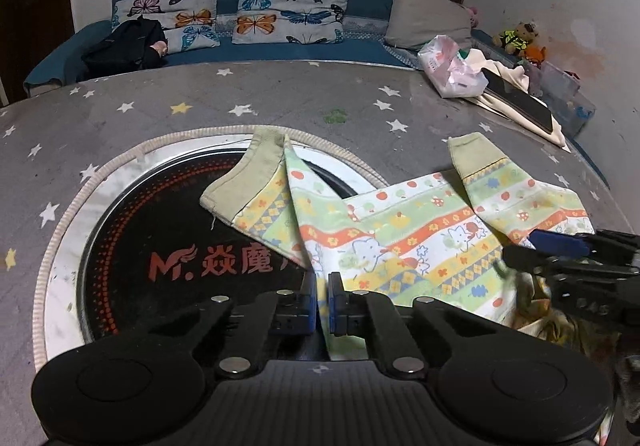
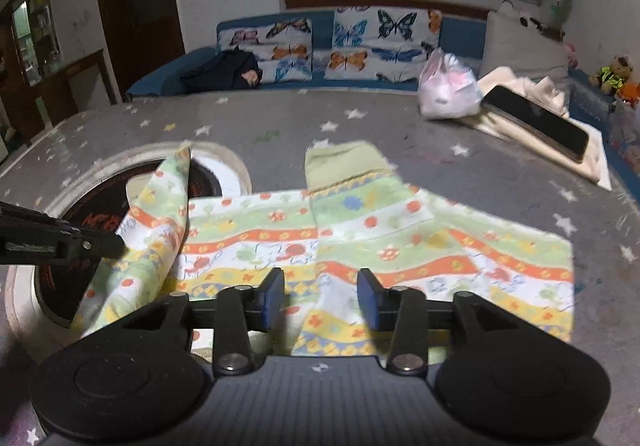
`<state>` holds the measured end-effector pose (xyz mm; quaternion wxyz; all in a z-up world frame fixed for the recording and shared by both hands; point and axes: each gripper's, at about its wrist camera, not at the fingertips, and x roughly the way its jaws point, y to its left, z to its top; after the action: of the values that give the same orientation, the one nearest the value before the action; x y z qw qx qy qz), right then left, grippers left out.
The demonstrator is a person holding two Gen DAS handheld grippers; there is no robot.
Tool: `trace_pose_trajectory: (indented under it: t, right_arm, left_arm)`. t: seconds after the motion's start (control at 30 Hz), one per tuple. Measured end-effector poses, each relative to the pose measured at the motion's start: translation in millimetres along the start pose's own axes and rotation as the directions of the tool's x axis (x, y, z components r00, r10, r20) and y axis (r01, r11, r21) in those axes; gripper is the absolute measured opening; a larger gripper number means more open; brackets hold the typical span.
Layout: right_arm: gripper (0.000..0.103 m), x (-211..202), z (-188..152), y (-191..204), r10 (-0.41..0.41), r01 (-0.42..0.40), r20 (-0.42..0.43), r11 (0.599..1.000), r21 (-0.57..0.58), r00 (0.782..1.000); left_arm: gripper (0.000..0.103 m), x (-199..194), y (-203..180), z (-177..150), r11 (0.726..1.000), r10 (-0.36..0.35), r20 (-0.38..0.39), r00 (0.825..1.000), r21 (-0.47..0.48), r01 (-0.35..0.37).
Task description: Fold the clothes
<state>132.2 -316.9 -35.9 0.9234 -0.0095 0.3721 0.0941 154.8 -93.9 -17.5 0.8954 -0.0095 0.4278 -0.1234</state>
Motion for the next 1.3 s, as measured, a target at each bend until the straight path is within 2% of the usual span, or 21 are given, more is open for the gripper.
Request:
trace_pose_trajectory:
  t: [0.03,0.07,0.1,0.13,0.2,0.23,0.33,0.5,0.57,0.67,0.77,0.87,1.0,1.1,1.13,1.2,1.23,1.3]
  right_arm:
    - [0.033,1,0,0,-0.012,0.012,0.001,1.0,0.0,1.0]
    - [0.018,0,0,-1,-0.023,0.023,0.006,1.0,0.004,1.0]
    - [0.012,-1,0,-2,-0.034,0.034,0.011,0.999,0.008,0.999]
    - [0.007,-3,0,-5,-0.037,0.037,0.017,0.999,0.019,0.999]
    - [0.003,-13,0,-12,-0.054,0.052,0.04,0.998,0.034,0.998]
    - [0.003,-18,-1,-15,-0.064,0.063,0.054,0.997,0.033,0.996]
    - [0.002,-39,-4,-26,-0.094,0.093,0.088,0.995,0.025,0.992]
    - [0.002,-81,-16,-47,-0.177,0.176,0.14,0.984,0.016,0.974]
    - [0.002,-99,-23,-56,-0.218,0.218,0.156,0.976,0.018,0.963]
    - [0.002,-122,-39,-73,-0.279,0.275,0.153,0.96,0.049,0.948]
    - [0.002,-141,-59,-87,-0.335,0.325,0.129,0.941,0.092,0.933]
    - [0.002,-153,-81,-99,-0.373,0.361,0.08,0.923,0.131,0.924]
    - [0.004,-157,-105,-110,-0.405,0.4,-0.001,0.902,0.163,0.914]
    - [0.007,-166,-116,-114,-0.405,0.402,-0.021,0.897,0.184,0.914]
    - [0.011,-169,-116,-113,-0.405,0.401,-0.014,0.898,0.182,0.914]
    - [0.015,-174,-112,-109,-0.404,0.396,0.011,0.901,0.176,0.914]
    - [0.022,-176,-109,-107,-0.404,0.393,0.027,0.903,0.175,0.914]
    - [0.03,-181,-104,-102,-0.401,0.386,0.059,0.906,0.175,0.914]
  left_arm:
    - [0.008,0,1,0,1.0,-0.002,-0.004,1.0,-0.004,0.002]
    - [0.011,0,2,0,1.0,-0.003,-0.006,1.0,-0.006,0.003]
    - [0.014,0,3,0,1.0,-0.004,-0.007,1.0,-0.007,0.004]
    - [0.022,0,3,1,1.0,-0.003,-0.005,1.0,-0.009,0.003]
    - [0.033,0,3,1,1.0,0.002,-0.003,1.0,-0.014,-0.002]
    - [0.045,1,3,2,1.0,0.005,-0.003,1.0,-0.018,-0.005]
    - [0.052,3,2,5,1.0,0.007,0.007,1.0,-0.022,-0.006]
    - [0.045,14,0,6,1.0,0.0,-0.008,1.0,-0.025,0.0]
    - [0.03,17,1,4,1.0,-0.008,-0.017,1.0,-0.026,0.008]
    - [0.015,17,2,-1,0.999,-0.022,-0.015,1.0,-0.025,0.022]
    - [0.009,10,0,-5,0.999,-0.032,-0.006,0.999,-0.012,0.032]
    - [0.008,0,-4,-10,0.999,-0.038,0.009,0.999,0.009,0.038]
    - [0.008,-16,-5,-18,0.998,-0.053,0.02,0.998,0.03,0.052]
    - [0.01,-25,-3,-22,0.998,-0.06,0.011,0.998,0.028,0.06]
    - [0.013,-26,-1,-22,0.998,-0.055,0.015,0.998,0.024,0.055]
    - [0.028,-28,2,-20,0.999,-0.043,0.024,0.999,0.015,0.042]
    - [0.038,-29,3,-19,0.999,-0.034,0.032,0.999,0.008,0.034]
    - [0.044,-29,7,-14,1.0,-0.024,0.04,0.999,-0.012,0.025]
